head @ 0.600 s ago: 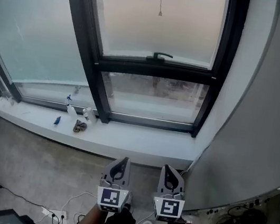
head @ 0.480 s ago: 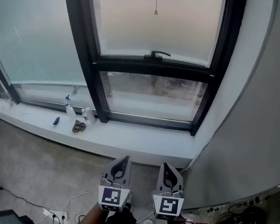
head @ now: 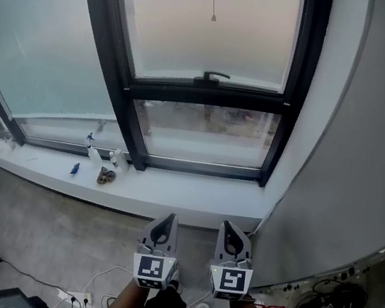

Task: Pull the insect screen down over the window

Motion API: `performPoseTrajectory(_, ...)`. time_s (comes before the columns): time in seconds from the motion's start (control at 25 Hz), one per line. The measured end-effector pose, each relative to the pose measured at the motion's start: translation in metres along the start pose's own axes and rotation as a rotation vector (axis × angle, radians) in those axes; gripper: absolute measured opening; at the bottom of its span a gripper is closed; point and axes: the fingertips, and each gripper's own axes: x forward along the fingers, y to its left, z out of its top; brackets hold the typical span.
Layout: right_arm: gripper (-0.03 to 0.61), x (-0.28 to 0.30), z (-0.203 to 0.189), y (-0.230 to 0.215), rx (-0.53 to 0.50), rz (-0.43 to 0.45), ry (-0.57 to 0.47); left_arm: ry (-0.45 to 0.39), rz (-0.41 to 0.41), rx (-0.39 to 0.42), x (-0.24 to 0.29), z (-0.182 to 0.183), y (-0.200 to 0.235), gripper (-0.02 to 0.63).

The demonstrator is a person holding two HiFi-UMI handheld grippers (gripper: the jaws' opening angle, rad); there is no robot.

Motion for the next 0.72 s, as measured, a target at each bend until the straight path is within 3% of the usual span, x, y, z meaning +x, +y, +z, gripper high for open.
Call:
performPoseTrajectory(0.56, 0.002, 0.017, -0.011, -0.002, 0.034, -0.016, 0.052, 0.019, 0.01, -0.007, 0.012, -0.007, 0.016, 0.002)
performPoseTrajectory(0.72, 0.002, 0.027, -0.013, -0.002, 0.038, -0.02, 0.068, 0.025, 0.005, -0.047, 0.021, -0.001, 0.018, 0.002)
